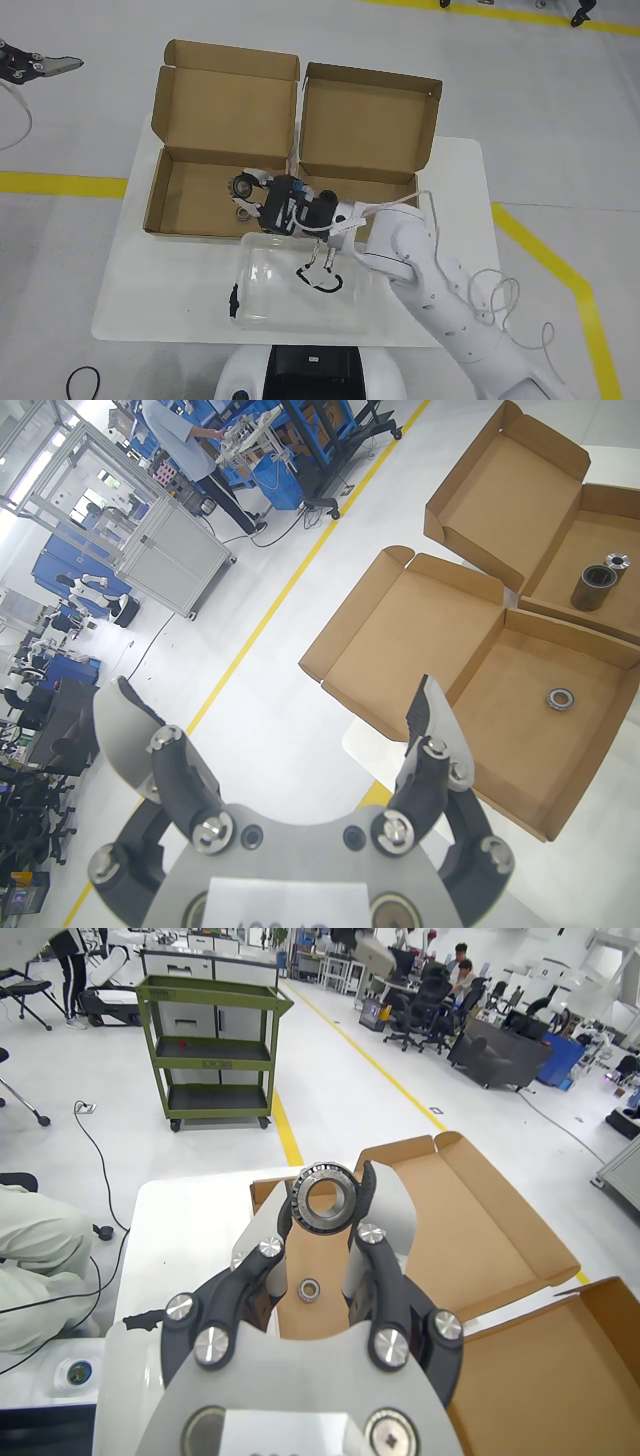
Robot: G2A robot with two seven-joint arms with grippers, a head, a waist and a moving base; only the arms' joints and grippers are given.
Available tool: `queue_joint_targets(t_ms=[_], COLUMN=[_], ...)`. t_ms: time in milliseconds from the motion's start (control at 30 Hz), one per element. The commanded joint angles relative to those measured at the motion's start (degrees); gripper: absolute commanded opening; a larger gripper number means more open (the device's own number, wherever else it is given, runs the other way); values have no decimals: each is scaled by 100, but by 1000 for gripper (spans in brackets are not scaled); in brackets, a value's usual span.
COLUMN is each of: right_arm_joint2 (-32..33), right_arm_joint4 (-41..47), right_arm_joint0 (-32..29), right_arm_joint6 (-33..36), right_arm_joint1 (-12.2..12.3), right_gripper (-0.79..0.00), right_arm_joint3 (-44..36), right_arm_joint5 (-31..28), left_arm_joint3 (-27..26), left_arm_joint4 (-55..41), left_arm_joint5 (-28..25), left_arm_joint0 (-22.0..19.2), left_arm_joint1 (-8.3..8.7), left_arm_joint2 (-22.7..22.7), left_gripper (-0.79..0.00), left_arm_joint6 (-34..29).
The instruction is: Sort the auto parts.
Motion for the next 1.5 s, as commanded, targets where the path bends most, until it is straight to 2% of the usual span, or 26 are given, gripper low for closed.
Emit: queue_joint_targets(t_ms=[0, 333, 633, 1067, 1467], right_arm_joint2=[-102, -784, -1379, -2223, -2566], right_arm_joint4=[-24, -45, 100, 423, 741], right_arm_joint0=[66, 665, 1338, 2336, 2784], right_arm_joint6=[122, 683, 941, 1133, 1105], right_arm_joint1=[-25, -298, -699, -1617, -2426], right_gripper=[-785, -785, -785, -785, -785], right_arm_joint3=[180, 1352, 2607, 4609, 6284], right_arm_joint5=[69, 604, 1094, 1691, 1720], left_arm_joint3=[0, 0, 0, 0, 0], left_arm_joint4=[0, 0, 0, 0, 0], left_arm_joint5=[0, 0, 0, 0, 0], left_arm_joint0=[0, 0, 0, 0, 0], left_arm_joint1=[0, 0, 0, 0, 0], left_arm_joint2=[0, 0, 0, 0, 0], left_gripper=[0, 0, 0, 0, 0], left_arm_joint6=[0, 0, 0, 0, 0])
